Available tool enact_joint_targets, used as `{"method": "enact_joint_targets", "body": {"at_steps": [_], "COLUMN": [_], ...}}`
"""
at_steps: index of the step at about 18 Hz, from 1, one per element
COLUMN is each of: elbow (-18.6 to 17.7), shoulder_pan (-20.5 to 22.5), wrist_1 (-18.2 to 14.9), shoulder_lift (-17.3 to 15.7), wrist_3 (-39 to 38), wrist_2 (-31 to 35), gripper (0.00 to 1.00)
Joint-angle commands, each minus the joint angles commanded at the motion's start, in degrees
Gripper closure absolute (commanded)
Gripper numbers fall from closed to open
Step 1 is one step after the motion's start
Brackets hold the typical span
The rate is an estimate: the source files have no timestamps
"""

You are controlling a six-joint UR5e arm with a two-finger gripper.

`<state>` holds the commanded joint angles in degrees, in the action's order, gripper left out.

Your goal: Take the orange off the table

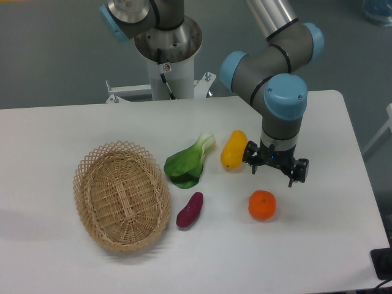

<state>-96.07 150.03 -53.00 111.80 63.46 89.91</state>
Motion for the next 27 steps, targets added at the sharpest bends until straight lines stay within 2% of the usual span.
{"method": "enact_joint_targets", "body": {"at_steps": [10, 25, 27], "elbow": [-0.2, -0.5, -0.4], "shoulder_pan": [0.0, -0.4, -0.7], "wrist_1": [1.6, 1.6, 1.6], "shoulder_lift": [1.0, 2.8, 3.6], "wrist_3": [-2.5, -4.7, -8.1], "wrist_2": [-0.4, -2.0, -1.8], "gripper": [0.00, 0.00, 0.00]}}
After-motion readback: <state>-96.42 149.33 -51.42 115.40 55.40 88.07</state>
